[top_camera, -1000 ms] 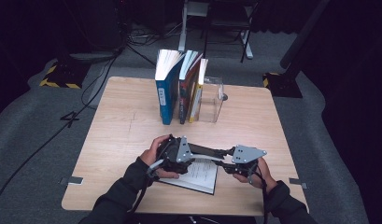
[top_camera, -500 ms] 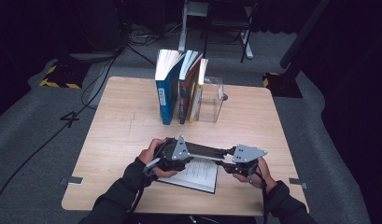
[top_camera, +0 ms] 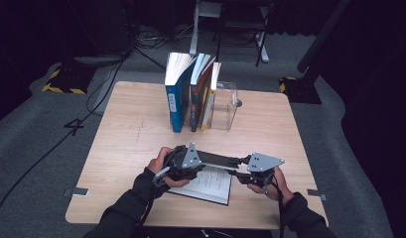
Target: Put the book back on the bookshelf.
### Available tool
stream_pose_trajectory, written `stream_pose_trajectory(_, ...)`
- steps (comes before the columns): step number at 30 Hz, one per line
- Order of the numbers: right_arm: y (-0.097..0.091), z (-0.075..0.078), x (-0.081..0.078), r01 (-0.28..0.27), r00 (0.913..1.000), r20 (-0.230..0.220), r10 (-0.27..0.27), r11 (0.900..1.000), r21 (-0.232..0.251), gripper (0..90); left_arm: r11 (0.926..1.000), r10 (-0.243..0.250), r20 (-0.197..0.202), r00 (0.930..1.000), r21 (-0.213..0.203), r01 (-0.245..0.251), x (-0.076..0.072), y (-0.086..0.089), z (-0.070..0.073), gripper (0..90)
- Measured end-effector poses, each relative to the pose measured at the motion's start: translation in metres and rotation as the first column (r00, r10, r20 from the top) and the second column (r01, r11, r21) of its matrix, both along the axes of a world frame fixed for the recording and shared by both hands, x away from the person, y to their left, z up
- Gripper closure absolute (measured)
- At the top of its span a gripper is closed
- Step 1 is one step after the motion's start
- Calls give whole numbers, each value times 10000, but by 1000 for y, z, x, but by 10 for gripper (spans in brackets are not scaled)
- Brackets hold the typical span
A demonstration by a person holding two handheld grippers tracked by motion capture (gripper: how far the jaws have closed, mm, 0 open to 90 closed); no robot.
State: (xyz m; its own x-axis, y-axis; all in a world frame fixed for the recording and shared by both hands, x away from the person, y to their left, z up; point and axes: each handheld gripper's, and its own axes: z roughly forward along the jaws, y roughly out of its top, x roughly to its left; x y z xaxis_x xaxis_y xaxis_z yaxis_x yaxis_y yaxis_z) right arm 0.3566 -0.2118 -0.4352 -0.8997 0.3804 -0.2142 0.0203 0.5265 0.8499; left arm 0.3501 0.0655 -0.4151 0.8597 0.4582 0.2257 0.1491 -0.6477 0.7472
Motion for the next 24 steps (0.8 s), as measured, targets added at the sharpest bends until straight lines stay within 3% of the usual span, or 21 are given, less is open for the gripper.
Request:
stream_pose_trajectory(2,-1,0,1,-7,10000,-63,7,10000,78,590,10000,-20,22,10000,-7,20,0,1,0,537)
stream_pose_trajectory(9,-19,5,6,596,9978,-317,-584,9975,391,395,9963,-2,-114,9999,-862,-8,0,13,-2,542)
stream_pose_trajectory(15,-45,8,12,1300,9911,-380,-1273,9882,810,384,9866,70,-375,9993,-1627,-130,3,26,-2,542)
stream_pose_trajectory(16,-54,8,16,1688,9847,-610,-1630,9798,1069,381,9802,89,-457,9989,-1972,-177,4,32,-3,542)
stream_pose_trajectory(17,-54,8,16,1688,9847,-610,-1630,9798,1069,381,9802,89,-457,9989,-1972,-177,4,32,-3,542)
stream_pose_trajectory(19,-59,6,19,1840,9813,-771,-1766,9774,1043,374,9715,33,-640,9979,-2364,-184,6,40,-3,541)
stream_pose_trajectory(20,-60,2,22,1963,9778,-930,-1880,9765,895,367,9594,0,-782,9969,-2813,-220,7,49,-4,542)
stream_pose_trajectory(21,-60,1,23,1978,9770,-974,-1896,9768,826,366,9594,0,-782,9969,-2813,-220,7,49,-4,541)
stream_pose_trajectory(22,-60,1,23,1978,9770,-974,-1896,9768,826,366,9545,-42,-824,9966,-2976,-206,8,53,-5,541)
stream_pose_trajectory(24,-56,-4,25,1967,9765,-999,-1909,9791,512,363,9390,-60,-947,9955,-3428,-270,9,62,-7,541)
